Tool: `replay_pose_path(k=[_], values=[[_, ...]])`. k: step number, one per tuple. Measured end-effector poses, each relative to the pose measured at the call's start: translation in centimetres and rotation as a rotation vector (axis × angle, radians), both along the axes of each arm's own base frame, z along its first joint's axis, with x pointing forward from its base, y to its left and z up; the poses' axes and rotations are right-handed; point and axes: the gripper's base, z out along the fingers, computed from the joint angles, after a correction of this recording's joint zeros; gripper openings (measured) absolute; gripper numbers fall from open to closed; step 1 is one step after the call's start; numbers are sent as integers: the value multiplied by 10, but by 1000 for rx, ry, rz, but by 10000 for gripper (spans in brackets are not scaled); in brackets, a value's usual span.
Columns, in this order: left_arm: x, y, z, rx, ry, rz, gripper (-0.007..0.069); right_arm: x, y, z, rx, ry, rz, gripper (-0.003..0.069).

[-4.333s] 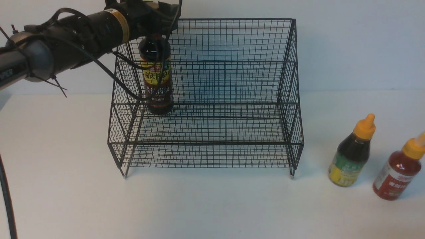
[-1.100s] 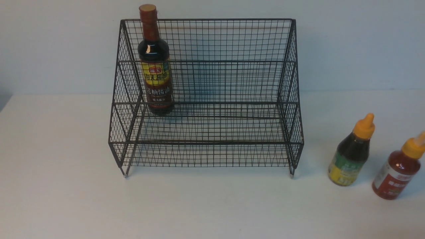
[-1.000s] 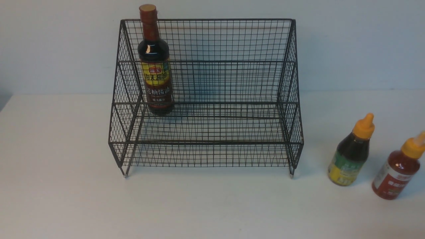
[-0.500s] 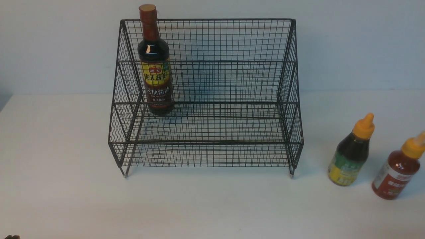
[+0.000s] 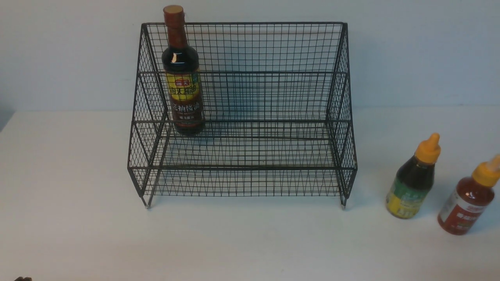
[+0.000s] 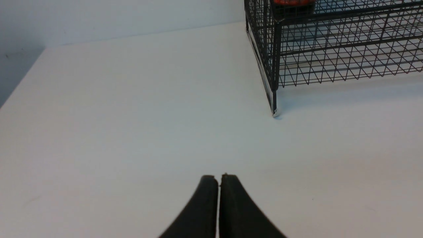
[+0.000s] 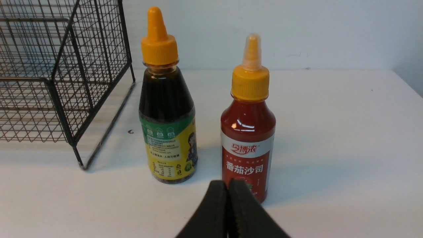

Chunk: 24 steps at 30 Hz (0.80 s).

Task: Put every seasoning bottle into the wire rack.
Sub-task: Use the right arm to grab the condiment bottle closest to it

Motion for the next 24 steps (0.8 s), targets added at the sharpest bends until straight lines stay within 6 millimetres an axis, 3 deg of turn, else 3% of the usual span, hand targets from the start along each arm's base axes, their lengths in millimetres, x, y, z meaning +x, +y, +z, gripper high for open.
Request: replay_pose_path(k=[24], values=[[0, 1, 0, 1, 0, 22, -5, 0, 0, 0, -7, 0, -1, -15]])
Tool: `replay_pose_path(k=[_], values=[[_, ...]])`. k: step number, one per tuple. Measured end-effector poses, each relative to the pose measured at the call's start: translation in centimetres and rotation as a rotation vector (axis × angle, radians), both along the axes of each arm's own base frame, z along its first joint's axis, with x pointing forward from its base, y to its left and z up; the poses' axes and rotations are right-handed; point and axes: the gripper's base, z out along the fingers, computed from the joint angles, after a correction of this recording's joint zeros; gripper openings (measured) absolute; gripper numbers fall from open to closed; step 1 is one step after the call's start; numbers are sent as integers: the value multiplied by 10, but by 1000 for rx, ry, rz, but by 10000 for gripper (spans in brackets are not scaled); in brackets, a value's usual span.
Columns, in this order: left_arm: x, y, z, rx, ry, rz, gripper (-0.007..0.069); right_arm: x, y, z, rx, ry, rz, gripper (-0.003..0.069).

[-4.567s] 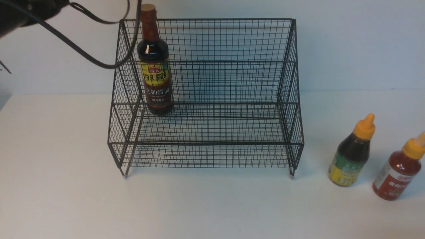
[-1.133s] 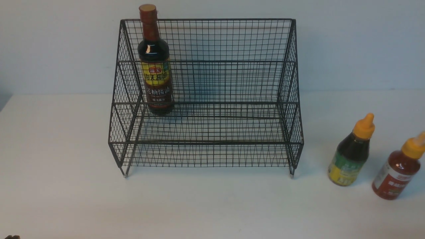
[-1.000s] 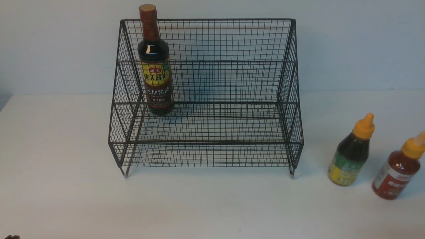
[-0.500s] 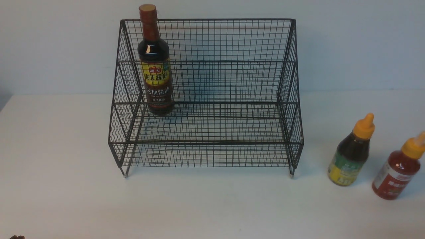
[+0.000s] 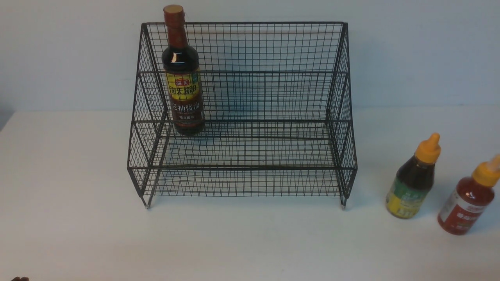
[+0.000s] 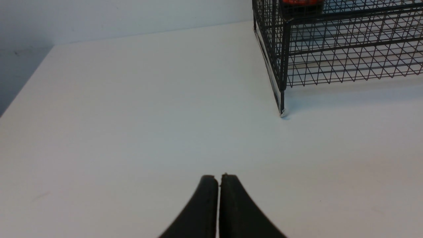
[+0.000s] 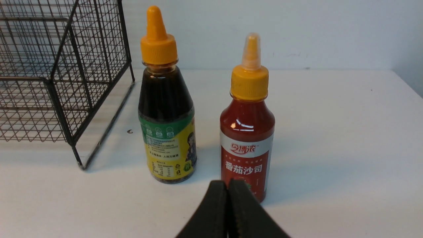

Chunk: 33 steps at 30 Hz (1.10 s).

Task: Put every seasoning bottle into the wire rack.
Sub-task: Use the right arm to grab the condiment bottle closest to it

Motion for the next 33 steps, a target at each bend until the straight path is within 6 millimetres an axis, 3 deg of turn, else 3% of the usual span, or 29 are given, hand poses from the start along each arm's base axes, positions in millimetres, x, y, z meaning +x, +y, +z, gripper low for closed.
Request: replay_pose_path(k=[11, 17, 20, 28, 32, 33], values=[[0, 0, 0, 0, 0, 0, -5, 1, 0, 5, 12, -66, 3, -15], [0, 0, 0, 0, 0, 0, -5, -2, -2, 43, 318, -500, -2, -15], [0, 0, 0, 0, 0, 0, -5, -5, -4, 52, 369, -602, -8, -15], [0, 0, 0, 0, 0, 0, -5, -8, -5, 59, 498, -684, 15, -15], [0, 0, 0, 0, 0, 0, -5, -8, -1, 67, 411, -683, 48, -15], [0, 0, 0, 0, 0, 0, -5, -5, 1, 79, 352, -643, 59, -15]])
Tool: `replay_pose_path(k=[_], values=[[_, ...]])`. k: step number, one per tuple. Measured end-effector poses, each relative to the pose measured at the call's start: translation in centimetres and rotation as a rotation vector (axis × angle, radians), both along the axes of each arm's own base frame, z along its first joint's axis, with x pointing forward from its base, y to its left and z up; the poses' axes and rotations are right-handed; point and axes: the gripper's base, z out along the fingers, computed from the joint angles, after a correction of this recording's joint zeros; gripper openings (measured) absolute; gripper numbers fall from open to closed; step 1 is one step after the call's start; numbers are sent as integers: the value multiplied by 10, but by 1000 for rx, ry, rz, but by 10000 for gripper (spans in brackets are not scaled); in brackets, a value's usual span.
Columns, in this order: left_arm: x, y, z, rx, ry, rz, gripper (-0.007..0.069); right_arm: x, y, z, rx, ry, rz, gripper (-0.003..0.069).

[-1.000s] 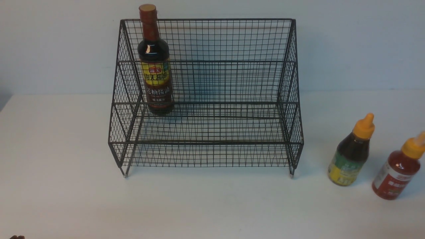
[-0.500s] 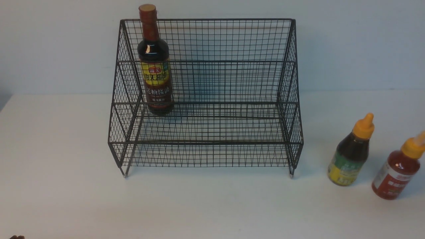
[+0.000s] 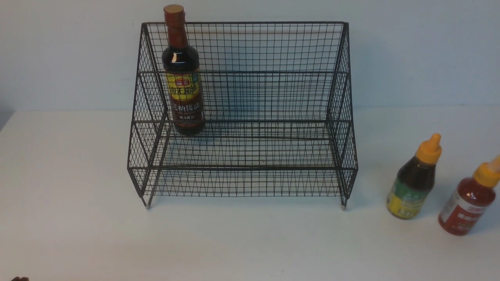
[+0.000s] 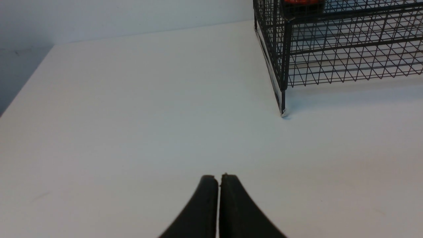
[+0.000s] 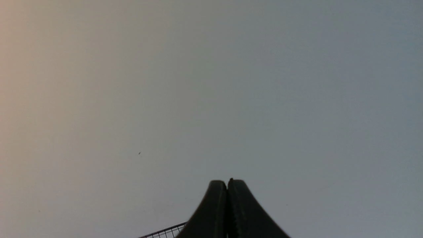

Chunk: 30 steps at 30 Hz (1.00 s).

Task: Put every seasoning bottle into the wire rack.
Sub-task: Use the right arm to grab the condiment bottle closest to it

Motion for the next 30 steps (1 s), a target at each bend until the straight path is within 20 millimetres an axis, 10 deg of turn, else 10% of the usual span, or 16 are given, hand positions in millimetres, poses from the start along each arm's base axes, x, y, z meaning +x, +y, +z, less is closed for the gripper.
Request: replay_pose_path(k=[10, 14, 22, 30], values=[[0, 0, 0, 0, 0, 0, -5, 71, 5, 61, -215, 262, -10, -15], [0, 0, 0, 0, 0, 0, -5, 110, 6, 40, -226, 380, 15, -15], [0, 0, 0, 0, 0, 0, -5, 123, -10, 3, -189, 408, -54, 34], [0, 0, 0, 0, 0, 0, -5, 135, -16, -29, -172, 470, -65, 338]])
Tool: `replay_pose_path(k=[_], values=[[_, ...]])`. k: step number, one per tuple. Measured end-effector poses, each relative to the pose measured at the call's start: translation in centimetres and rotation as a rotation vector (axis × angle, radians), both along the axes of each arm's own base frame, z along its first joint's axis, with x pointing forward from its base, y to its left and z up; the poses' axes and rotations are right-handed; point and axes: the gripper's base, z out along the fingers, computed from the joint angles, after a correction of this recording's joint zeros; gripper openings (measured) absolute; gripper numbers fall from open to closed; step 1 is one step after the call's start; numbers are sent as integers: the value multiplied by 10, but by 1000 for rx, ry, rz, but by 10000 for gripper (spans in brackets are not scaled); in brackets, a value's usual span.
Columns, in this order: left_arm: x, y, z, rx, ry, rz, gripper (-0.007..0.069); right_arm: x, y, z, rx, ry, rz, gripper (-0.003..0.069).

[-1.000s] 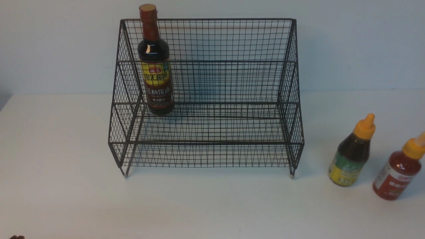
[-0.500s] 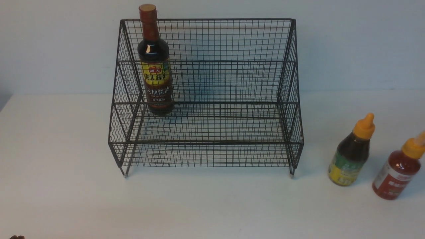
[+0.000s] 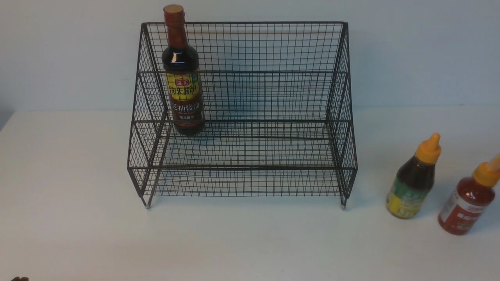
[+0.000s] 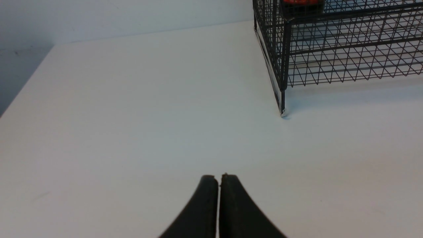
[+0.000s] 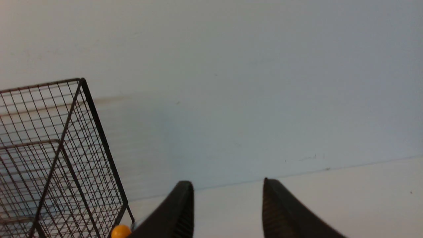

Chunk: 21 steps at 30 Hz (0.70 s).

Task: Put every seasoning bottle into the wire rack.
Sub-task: Use the right arm to grab the condiment bottle closest to it

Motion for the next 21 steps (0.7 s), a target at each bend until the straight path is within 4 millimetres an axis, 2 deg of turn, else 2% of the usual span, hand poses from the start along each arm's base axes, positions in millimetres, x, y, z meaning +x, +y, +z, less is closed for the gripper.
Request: replay_pose_path(k=[3, 6, 12, 17, 20, 21], values=[[0, 0, 0, 0, 0, 0, -5, 8, -2, -11, 6, 26, -13, 461], [0, 0, 0, 0, 0, 0, -5, 16, -5, -21, 5, 39, -26, 528], [0, 0, 0, 0, 0, 0, -5, 29, -7, -44, 8, 83, -29, 550], [0, 0, 0, 0, 0, 0, -5, 37, -6, -68, -24, 151, 0, 497], [0, 0, 0, 0, 0, 0, -5, 40, -3, -73, -49, 150, 32, 374], [0, 0, 0, 0, 0, 0, -5, 40, -3, -74, -51, 149, 35, 301]])
